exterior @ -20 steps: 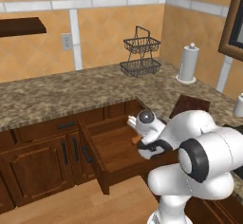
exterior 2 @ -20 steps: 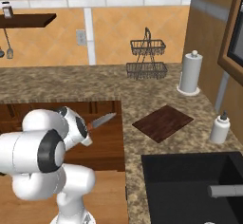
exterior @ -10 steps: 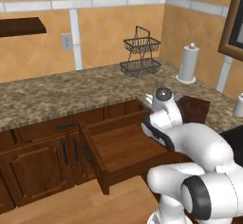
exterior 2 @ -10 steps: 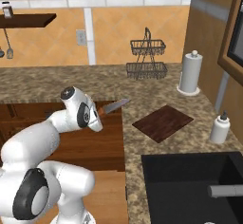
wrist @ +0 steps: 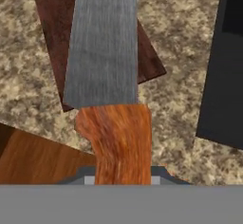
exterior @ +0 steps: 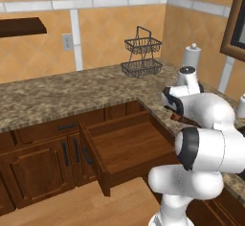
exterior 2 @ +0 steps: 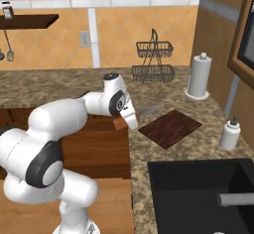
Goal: Pick up the knife from the drawer and place it on the cutting board. Then place the meat from the plate to the cutting board.
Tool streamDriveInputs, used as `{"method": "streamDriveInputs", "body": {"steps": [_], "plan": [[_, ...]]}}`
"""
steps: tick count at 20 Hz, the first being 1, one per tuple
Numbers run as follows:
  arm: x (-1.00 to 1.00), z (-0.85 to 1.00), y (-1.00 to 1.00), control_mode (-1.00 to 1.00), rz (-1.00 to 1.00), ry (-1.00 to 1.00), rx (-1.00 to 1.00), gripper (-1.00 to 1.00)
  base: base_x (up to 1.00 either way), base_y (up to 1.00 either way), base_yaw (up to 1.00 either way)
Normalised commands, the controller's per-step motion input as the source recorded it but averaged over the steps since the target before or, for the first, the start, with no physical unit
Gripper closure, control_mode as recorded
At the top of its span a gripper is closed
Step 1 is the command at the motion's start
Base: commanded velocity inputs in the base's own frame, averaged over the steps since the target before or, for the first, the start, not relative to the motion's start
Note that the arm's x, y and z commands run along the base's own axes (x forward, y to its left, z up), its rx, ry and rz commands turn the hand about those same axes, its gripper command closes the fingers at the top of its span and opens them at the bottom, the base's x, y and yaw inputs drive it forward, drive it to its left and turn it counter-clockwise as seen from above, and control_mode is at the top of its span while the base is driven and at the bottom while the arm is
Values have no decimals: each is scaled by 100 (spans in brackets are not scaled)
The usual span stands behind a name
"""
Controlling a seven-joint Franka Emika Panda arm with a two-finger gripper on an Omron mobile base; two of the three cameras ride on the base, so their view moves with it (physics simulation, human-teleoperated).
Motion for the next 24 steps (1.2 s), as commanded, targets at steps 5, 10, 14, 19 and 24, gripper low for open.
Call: {"method": "streamDriveInputs", "body": {"steps": [5,10,14,19,24], "plan": [[27,-28,-70,-100,3,19,0,100,0,0,0],[25,-75,-63,-100,0,0,0,100,0,0,0],[63,-51,-54,-100,0,-1,0,100,0,0,0],[85,-42,-22,-100,0,-1,0,100,0,0,0],[47,-41,-6,-100,1,-7,0,-100,0,0,0]]}}
